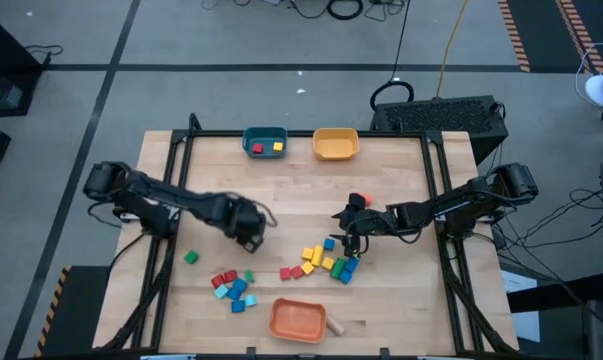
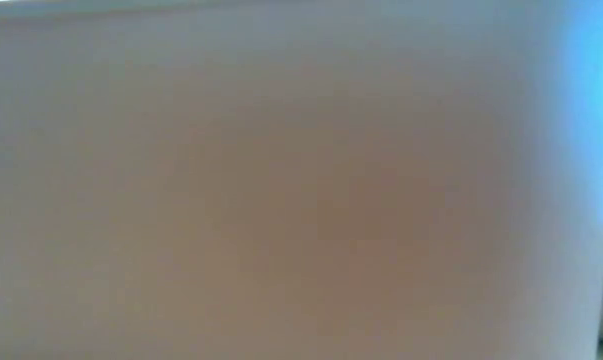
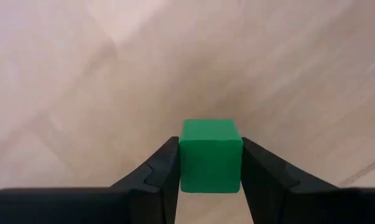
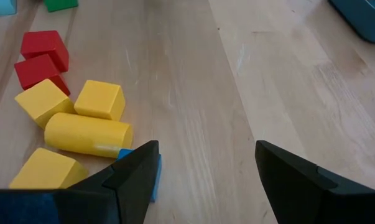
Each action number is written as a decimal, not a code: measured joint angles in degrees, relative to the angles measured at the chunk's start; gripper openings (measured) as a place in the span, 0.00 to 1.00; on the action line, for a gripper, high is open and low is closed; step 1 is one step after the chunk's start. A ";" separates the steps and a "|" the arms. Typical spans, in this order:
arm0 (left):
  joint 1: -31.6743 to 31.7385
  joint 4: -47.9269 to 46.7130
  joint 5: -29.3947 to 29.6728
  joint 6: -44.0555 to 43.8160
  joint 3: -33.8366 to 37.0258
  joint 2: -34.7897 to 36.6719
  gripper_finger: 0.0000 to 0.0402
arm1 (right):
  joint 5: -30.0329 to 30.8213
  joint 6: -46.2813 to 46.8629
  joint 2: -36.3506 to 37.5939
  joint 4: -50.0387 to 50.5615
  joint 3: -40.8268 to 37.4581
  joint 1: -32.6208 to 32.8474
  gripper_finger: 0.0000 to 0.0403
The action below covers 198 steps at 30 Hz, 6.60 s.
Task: Sort blocks by size
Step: Put the green square block into the blue bin, then put the blue square block into the blue bin
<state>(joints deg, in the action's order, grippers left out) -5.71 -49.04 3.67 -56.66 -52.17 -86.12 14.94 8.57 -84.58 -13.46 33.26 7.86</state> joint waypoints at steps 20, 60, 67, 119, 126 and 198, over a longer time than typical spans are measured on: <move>39.96 15.73 1.33 37.34 -10.92 -2.05 0.34 | 0.68 -0.52 0.00 -2.33 0.00 -0.18 0.63; 46.83 16.91 -0.38 47.10 -23.18 -20.73 0.39 | 1.51 1.27 0.02 -1.27 0.00 -1.14 0.63; 46.79 16.60 0.22 47.94 -23.18 -20.73 0.53 | 1.51 1.26 0.02 -1.35 0.00 -1.14 0.63; 7.44 54.65 -0.24 63.46 3.98 -1.51 0.71 | 1.41 14.54 -13.29 -5.90 -0.07 5.41 0.63; 7.45 54.46 0.04 63.03 3.98 -1.51 0.71 | 1.68 14.81 -13.25 -4.79 -0.02 5.41 0.58; 4.80 76.37 -6.98 69.26 3.94 -13.84 0.71 | 10.63 -3.03 -6.59 -17.63 0.00 6.35 0.29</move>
<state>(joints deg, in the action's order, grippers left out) -0.90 27.33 -3.30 12.60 -48.23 -99.96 25.57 5.54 -91.17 -31.09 33.26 14.21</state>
